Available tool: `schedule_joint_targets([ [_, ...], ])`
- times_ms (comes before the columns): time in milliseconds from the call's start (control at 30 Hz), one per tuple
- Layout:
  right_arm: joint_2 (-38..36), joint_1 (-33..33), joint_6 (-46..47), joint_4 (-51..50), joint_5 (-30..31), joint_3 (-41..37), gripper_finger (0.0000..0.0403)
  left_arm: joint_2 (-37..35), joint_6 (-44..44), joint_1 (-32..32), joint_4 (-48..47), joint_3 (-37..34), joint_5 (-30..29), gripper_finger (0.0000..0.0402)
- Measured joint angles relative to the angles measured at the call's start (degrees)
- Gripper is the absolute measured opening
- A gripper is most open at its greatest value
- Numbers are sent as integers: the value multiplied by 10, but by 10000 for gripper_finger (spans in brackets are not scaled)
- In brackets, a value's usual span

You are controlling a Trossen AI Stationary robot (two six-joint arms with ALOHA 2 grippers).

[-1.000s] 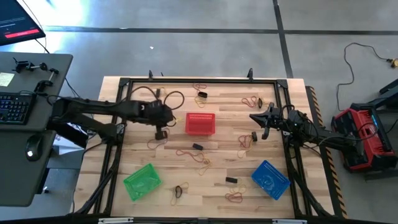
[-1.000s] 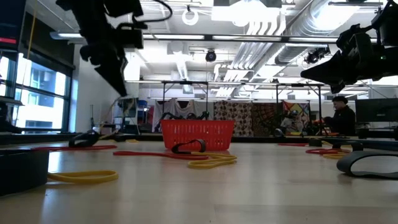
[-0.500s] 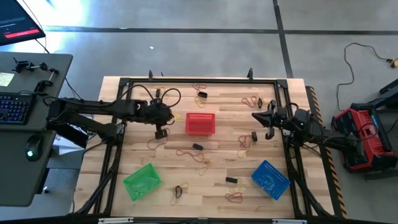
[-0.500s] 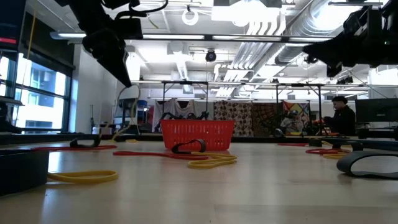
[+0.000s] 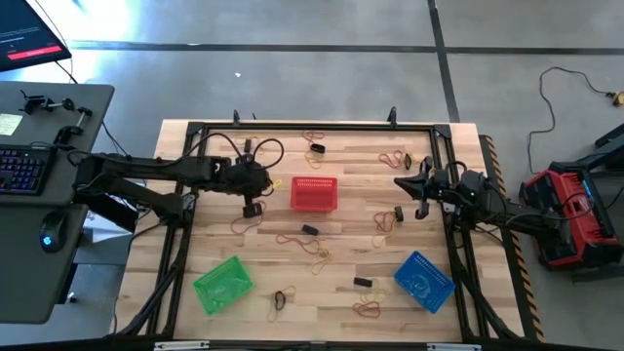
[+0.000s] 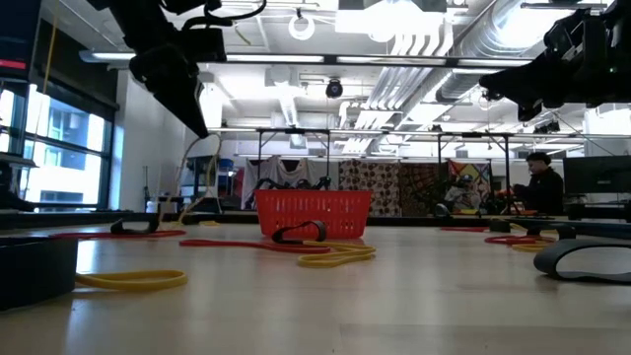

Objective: Sort rubber bands into baskets
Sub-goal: Put the yellow rubber band into the blue bin

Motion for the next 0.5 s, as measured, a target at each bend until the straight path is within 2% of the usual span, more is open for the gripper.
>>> schedule_joint_targets([
  [267, 0, 0, -3, -2, 0, 0, 0, 0, 6, 0, 22, 0, 0, 0],
  [500, 0, 0, -3, -2, 0, 0, 0, 0, 19, 0, 92, 0, 8, 0],
])
